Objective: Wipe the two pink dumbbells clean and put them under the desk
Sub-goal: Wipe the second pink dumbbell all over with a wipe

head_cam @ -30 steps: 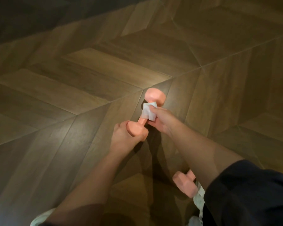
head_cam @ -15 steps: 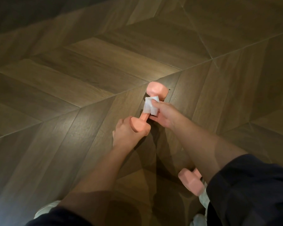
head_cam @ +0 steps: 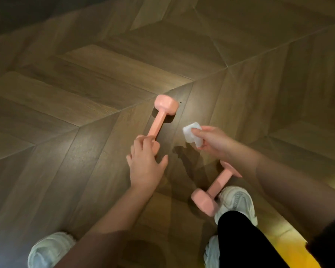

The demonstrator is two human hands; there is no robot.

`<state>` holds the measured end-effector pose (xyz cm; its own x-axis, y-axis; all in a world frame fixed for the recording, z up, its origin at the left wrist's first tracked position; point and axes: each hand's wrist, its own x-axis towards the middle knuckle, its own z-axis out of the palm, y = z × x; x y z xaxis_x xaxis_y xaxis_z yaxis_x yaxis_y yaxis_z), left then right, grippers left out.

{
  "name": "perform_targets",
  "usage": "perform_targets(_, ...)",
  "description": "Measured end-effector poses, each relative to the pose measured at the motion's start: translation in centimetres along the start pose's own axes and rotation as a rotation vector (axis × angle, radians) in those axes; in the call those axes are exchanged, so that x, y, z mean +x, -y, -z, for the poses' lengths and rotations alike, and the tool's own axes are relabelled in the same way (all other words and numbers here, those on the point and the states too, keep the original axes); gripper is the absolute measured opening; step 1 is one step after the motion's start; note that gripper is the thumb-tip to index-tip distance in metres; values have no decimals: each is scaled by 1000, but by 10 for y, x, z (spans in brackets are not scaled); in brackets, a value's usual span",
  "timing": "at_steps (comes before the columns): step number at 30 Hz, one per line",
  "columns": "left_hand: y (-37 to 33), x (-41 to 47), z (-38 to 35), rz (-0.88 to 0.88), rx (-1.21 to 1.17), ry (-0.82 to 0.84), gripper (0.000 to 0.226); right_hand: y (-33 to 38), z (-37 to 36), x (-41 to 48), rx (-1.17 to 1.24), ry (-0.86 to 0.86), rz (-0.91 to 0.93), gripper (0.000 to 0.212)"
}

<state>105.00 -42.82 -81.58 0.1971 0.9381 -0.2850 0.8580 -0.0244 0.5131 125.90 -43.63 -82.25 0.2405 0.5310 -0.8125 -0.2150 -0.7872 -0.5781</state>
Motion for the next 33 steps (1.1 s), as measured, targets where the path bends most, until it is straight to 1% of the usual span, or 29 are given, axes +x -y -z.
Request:
perform_targets(3, -18, -24, -19, -39, -60, 160, 58, -35, 31, -20, -114, -71, 49, 26)
perform_targets(5, -27, -34, -35, -62, -71, 317, 52, -53, 45, -32, -164, -128, 56, 22)
perform_targets(8, -40, -45, -58, -66, -47, 516, 44, -66, 58, -43, -173, -162, 62, 14)
perform_targets(15, -77, -52, -109, -36, 76, 762, 33, -68, 54, -41, -156, -190, 88, 16)
perform_targets(20, -89, -48, -128, 52, 60, 839, 29, -72, 56, -38, -161, -228, 30, 21)
perform_targets(25, -87, -44, -132, 61, 48, 860, 24, -73, 54, -40, -119, -215, 37, 22)
perform_targets(29, -70, -37, -119, 47, 63, 865, 18, -66, 46, -48, -29, -146, 59, 14)
perform_targets(31, -59, -34, -100, 36, 57, 864, 18, -60, 36, -53, 0, -89, 72, 14)
perform_targets(33, -49, -30, -75, 19, 38, 820, 17, -48, 25, -62, 18, -25, 97, 18)
